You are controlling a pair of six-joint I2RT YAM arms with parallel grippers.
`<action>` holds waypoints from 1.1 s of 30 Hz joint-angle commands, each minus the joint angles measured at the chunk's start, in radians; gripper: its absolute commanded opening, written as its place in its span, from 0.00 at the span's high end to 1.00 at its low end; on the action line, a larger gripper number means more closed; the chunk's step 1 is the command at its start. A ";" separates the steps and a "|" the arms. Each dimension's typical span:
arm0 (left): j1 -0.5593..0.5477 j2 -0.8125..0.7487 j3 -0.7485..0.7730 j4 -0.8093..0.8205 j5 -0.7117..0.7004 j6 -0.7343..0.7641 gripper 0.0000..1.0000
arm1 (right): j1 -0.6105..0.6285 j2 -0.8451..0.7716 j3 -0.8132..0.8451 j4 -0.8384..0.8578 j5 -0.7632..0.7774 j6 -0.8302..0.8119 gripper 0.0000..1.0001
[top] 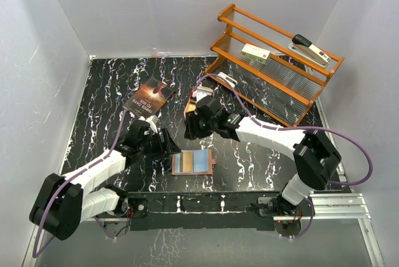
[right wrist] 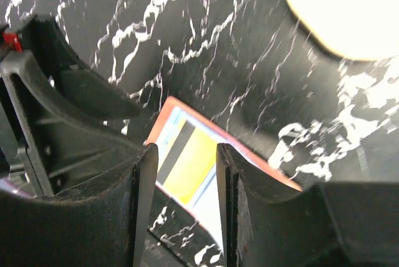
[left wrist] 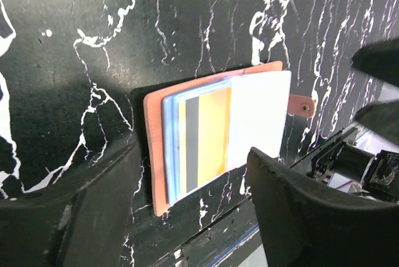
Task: Put the credit cards into the card holder
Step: Insert the credit card into the card holder, then pick up the credit card from the storage box.
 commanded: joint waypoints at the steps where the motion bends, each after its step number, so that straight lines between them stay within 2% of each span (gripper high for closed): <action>1: -0.003 -0.076 0.103 -0.142 -0.055 0.073 0.29 | -0.024 0.014 0.187 -0.096 0.167 -0.256 0.59; 6: -0.003 -0.139 0.186 -0.237 -0.086 0.113 0.19 | -0.059 0.144 0.415 -0.201 0.337 -0.448 0.58; 8: -0.003 -0.145 0.226 -0.280 -0.080 0.138 0.05 | -0.078 0.214 0.474 -0.191 0.362 -0.516 0.57; 9: -0.003 -0.148 0.238 -0.298 -0.073 0.149 0.02 | -0.087 0.243 0.506 -0.191 0.369 -0.548 0.57; 14: -0.003 -0.193 0.272 -0.339 -0.043 0.198 0.02 | -0.113 0.386 0.640 -0.223 0.442 -0.658 0.54; 18: -0.003 -0.243 0.282 -0.365 -0.085 0.233 0.02 | -0.137 0.480 0.737 -0.257 0.452 -0.729 0.49; 24: -0.003 -0.292 0.305 -0.412 -0.123 0.297 0.02 | -0.141 0.555 0.790 -0.254 0.475 -0.813 0.45; 33: -0.003 -0.337 0.288 -0.399 -0.118 0.309 0.02 | -0.148 0.636 0.844 -0.267 0.539 -0.865 0.43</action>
